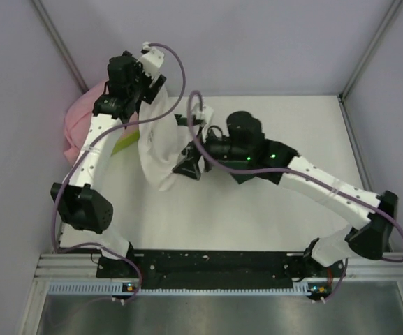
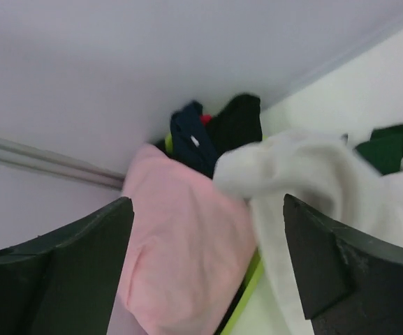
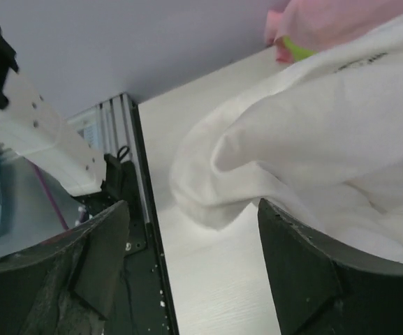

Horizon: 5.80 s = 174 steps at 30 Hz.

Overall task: Fold and stack the t-shirts
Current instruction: Flatten out the tshirt, then fold the flattened tshirt in 1/3 of the way

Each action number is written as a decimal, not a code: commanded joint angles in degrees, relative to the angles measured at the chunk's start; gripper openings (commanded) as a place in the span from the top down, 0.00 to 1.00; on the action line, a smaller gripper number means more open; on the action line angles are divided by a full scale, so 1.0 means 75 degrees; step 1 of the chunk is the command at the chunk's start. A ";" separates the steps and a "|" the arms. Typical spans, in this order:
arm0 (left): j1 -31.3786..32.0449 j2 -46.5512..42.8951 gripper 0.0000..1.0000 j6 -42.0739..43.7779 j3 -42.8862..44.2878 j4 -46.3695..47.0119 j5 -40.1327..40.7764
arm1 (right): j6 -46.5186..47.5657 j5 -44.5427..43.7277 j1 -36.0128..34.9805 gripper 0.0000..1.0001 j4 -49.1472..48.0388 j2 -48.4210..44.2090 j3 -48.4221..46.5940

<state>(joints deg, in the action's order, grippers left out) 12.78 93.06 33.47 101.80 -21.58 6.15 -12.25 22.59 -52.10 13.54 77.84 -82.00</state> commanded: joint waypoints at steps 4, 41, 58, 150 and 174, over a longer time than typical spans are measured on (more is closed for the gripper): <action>-0.1410 -0.0311 0.02 -0.0878 -0.0621 -0.1083 -0.1511 | 0.0990 -0.0453 -0.0111 0.14 0.0690 -0.0064 0.0816; -0.0016 -0.2985 0.58 0.3096 -1.0093 0.0546 -0.0243 | 0.0731 -0.3399 0.3476 1.00 0.3421 0.0510 0.1324; 0.0054 -0.3140 1.00 0.0400 0.2208 -0.7386 -0.2027 | 0.1094 -0.4675 0.4110 1.00 0.6162 -0.2691 -0.4898; 0.1778 0.0618 1.00 0.0132 -0.3792 -0.3016 0.0093 | -0.0078 -0.0752 0.7615 1.00 0.2725 -0.0856 0.2789; 0.1203 0.2745 1.00 -0.0397 -0.1550 -0.3122 0.0246 | 0.2231 -0.1007 0.7532 1.00 0.1768 0.3202 -0.0434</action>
<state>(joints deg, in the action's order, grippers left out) 21.89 112.07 30.92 87.74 -44.21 6.59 1.52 15.59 4.64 28.05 99.53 -81.82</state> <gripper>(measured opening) 0.023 0.018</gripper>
